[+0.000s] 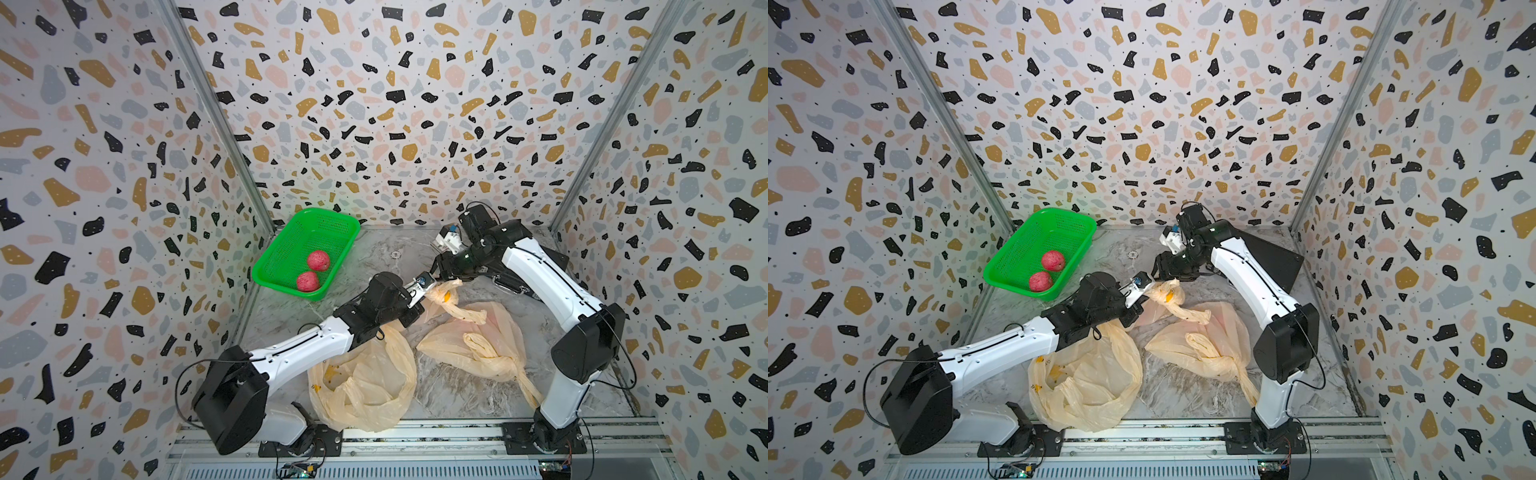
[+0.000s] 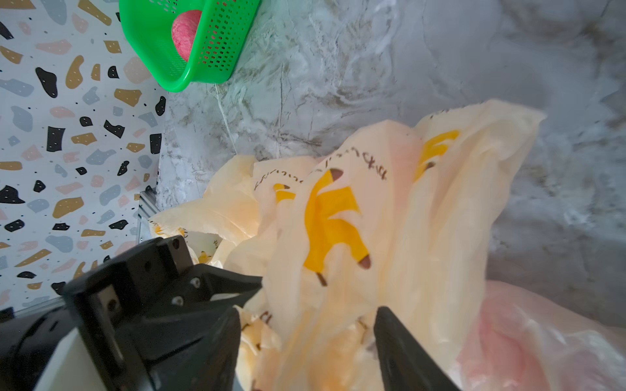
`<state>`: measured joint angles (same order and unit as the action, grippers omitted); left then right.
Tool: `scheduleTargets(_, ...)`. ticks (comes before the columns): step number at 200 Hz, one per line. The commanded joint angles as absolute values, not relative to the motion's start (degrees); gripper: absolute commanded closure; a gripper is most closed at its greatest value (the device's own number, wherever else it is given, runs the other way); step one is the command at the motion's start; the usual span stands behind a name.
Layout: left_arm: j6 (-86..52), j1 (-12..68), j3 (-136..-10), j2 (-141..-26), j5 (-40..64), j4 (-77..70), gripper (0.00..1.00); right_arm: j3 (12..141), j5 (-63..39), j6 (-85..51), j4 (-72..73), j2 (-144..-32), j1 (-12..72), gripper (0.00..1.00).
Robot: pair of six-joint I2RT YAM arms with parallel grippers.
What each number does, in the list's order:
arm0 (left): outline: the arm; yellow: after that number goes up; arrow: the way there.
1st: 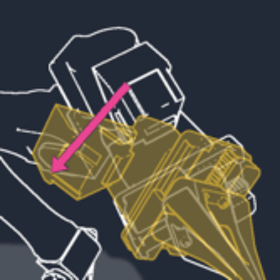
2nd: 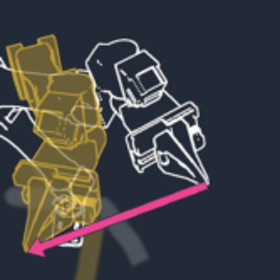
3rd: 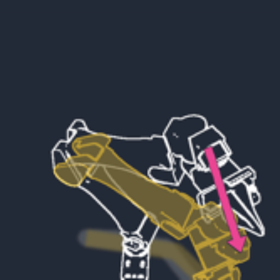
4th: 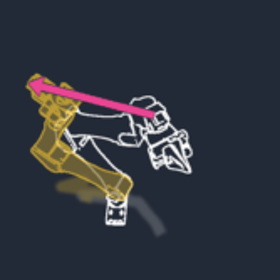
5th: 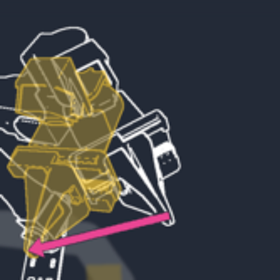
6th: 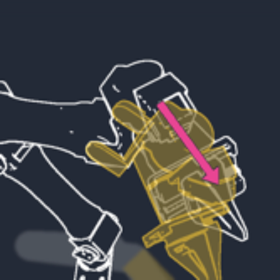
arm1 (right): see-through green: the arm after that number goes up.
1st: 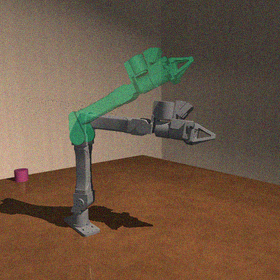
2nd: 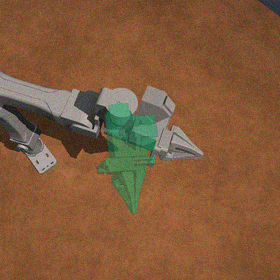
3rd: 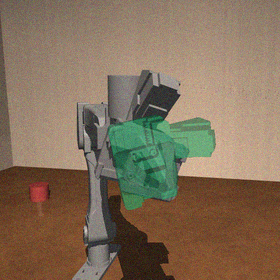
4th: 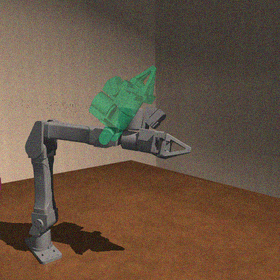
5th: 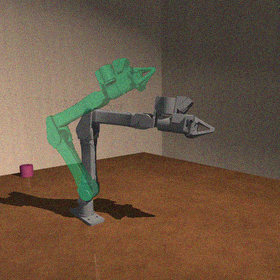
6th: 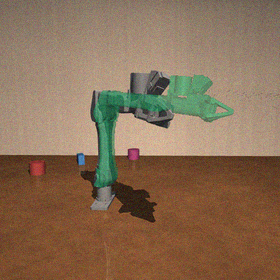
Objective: Untie the knot of a plastic bag & take out the apple
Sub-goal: Move the plastic bag to the center of the board.
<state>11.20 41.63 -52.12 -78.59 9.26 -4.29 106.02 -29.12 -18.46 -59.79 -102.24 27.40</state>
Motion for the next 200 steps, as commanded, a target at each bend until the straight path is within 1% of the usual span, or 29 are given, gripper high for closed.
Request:
scheduleTargets(1,3.91,38.66,-50.37,-75.79,16.53,-5.32,1.0,107.72,-27.42,-19.68,-57.78,-94.94,24.26,0.33)
scheduleTargets(17,1.11,37.29,-48.95,-74.98,18.27,-6.5,1.0,104.42,-27.48,-19.8,-55.69,-91.44,23.09,0.34)
scheduleTargets(28,-0.3,36.46,-48.94,-74.87,19.7,-6.34,1.0,101.56,-28.51,-19.55,-54.51,-89.12,22.4,0.36)
scheduleTargets(32,-0.78,36.06,-48.91,-74.88,20.47,-6.33,1.0,100.3,-29.24,-19.16,-53.89,-88.29,22.32,0.38)
scheduleTargets(42,-1.92,35.28,-48.9,-75.05,22.24,-6.39,1.0,97.0,-31.78,-17.8,-52.16,-86.58,22.32,0.47)
scheduleTargets(55,-2.67,34.52,-48.67,-74.9,23.07,-6.78,1.0,92.47,-35.42,-16.53,-50.18,-85.4,22.31,0.56)
scheduleTargets(69,-3.8,33.68,-48.1,-74.4,24.19,-7.67,1.0,87.42,-39.12,-14.94,-47.3,-85.12,22.51,0.59)
scheduleTargets(116,-4.54,32.61,-49.21,-74.97,26.75,-7.06,1.0,77.05,-37.3,-9.56,-34.71,-84.02,24.42,0.5)
scheduleTargets(141,-5.06,32.43,-49.77,-75.71,27.59,-6.69,1.0,76.12,-37.23,-6.43,-33.45,-84.42,25.28,0.41)
scheduleTargets(156,-5.66,32.17,-49.96,-76.06,28.01,-6.68,1.0,75.51,-37.43,-4.92,-33.85,-83.6,26.07,0.38)
scheduleTargets(175,-6.05,31.65,-50.36,-76.55,28.73,-6.68,1.0,73.15,-36.78,-2.67,-33.62,-81.15,27.34,0.37)
scheduleTargets(200,-6.58,30.82,-51.51,-77.51,30.4,-6.33,1.0,69.36,-31.25,0.36,-33.4,-78.49,28.42,0.38)
